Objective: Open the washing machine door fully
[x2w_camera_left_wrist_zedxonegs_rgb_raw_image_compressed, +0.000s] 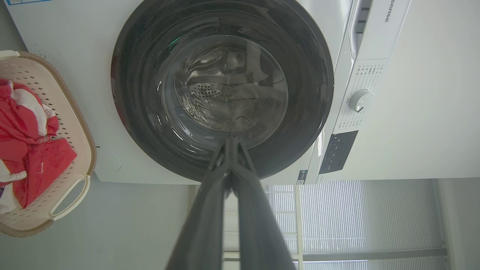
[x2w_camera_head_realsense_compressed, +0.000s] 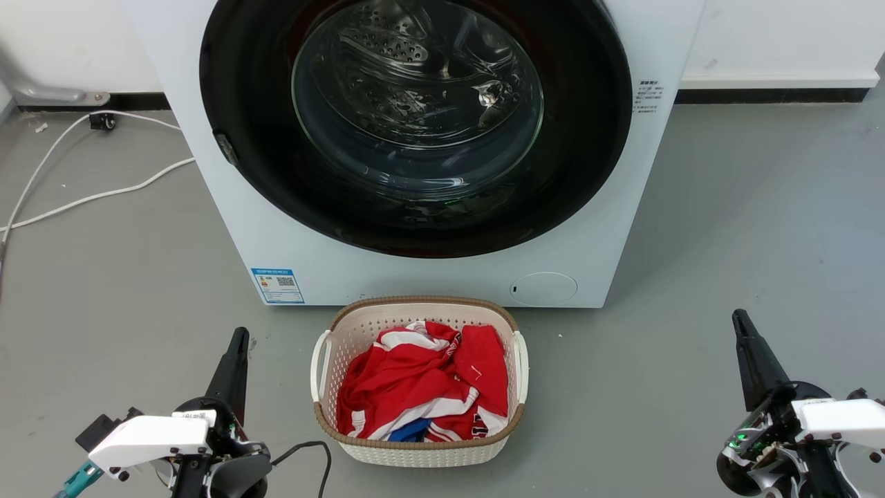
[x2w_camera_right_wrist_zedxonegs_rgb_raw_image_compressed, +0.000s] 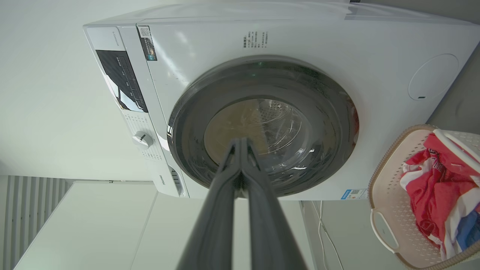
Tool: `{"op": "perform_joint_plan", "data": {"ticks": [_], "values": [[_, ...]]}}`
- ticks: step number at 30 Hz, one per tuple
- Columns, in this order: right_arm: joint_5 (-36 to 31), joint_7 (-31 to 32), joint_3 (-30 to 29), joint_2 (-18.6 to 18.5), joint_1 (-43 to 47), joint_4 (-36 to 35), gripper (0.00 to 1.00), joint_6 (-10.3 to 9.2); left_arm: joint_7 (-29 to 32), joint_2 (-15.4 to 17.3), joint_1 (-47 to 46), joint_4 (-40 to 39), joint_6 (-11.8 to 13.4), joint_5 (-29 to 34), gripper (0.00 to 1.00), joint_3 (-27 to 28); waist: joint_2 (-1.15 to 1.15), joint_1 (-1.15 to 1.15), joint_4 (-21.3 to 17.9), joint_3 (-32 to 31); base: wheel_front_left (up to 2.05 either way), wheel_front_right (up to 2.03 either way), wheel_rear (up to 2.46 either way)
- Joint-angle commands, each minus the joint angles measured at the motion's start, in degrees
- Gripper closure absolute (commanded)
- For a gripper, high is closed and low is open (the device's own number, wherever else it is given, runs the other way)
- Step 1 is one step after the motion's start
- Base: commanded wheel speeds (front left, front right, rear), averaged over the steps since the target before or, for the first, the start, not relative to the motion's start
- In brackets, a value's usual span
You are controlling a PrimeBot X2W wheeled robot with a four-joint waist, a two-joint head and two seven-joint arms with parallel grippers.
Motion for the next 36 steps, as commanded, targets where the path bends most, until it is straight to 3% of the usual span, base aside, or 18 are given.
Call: {"op": "perform_joint_plan", "data": {"ticks": [1,4,5,7,8,9,14,21,36], "values": [[-0.26,0.18,-0.07,0.18,-0.69,0.04,1.00,0.00,0.14,-0.12,-0.35,-0.02,-0.13,-0.08,1.00,0.10,0.00,0.00,0.00,0.00,0.00,0.00,0.00],[-0.28,0.19,-0.09,0.19,-0.69,0.05,1.00,0.00,0.14,-0.12,-0.35,-0.02,-0.13,-0.07,1.00,0.10,0.00,0.00,0.00,0.00,0.00,0.00,0.00],[-0.04,-0.03,-0.02,0.01,0.01,-0.01,0.00,0.00,-0.03,0.00,0.00,-0.02,0.00,-0.01,0.00,-0.05,0.00,0.00,0.00,0.00,0.00,0.00,0.00],[-0.04,-0.09,0.06,0.08,0.69,0.94,0.00,0.00,-0.09,-0.05,0.62,0.89,0.01,0.01,0.00,-0.23,0.00,0.00,0.00,0.00,0.00,0.00,0.00],[-0.05,-0.11,0.09,0.12,1.19,1.41,1.00,0.00,-0.11,-0.10,1.16,1.37,0.02,0.02,1.00,-0.33,0.00,0.00,0.00,0.00,0.00,0.00,0.00],[-0.12,-0.21,0.12,0.15,1.58,1.65,0.00,-0.01,-0.23,-0.13,1.53,1.64,0.02,0.04,0.00,-0.42,0.00,0.00,0.00,0.01,0.00,0.00,0.00],[-2.20,-1.70,-0.08,0.16,2.18,0.92,0.00,-0.01,-1.73,-0.12,1.98,0.38,0.02,1.27,0.00,-0.61,0.00,0.00,0.01,0.03,0.00,0.00,0.00],[-10.84,-3.64,-0.55,0.17,2.84,-1.57,0.00,0.00,-3.69,-0.11,2.08,-1.15,0.53,7.26,0.00,0.23,0.00,0.00,0.03,0.11,0.00,0.00,0.00],[-29.55,-7.10,0.74,0.19,4.36,-7.66,0.00,0.01,-7.16,-0.09,3.07,-6.72,5.40,25.24,0.00,-2.55,0.00,0.00,0.17,0.30,0.00,0.00,0.00]]}}
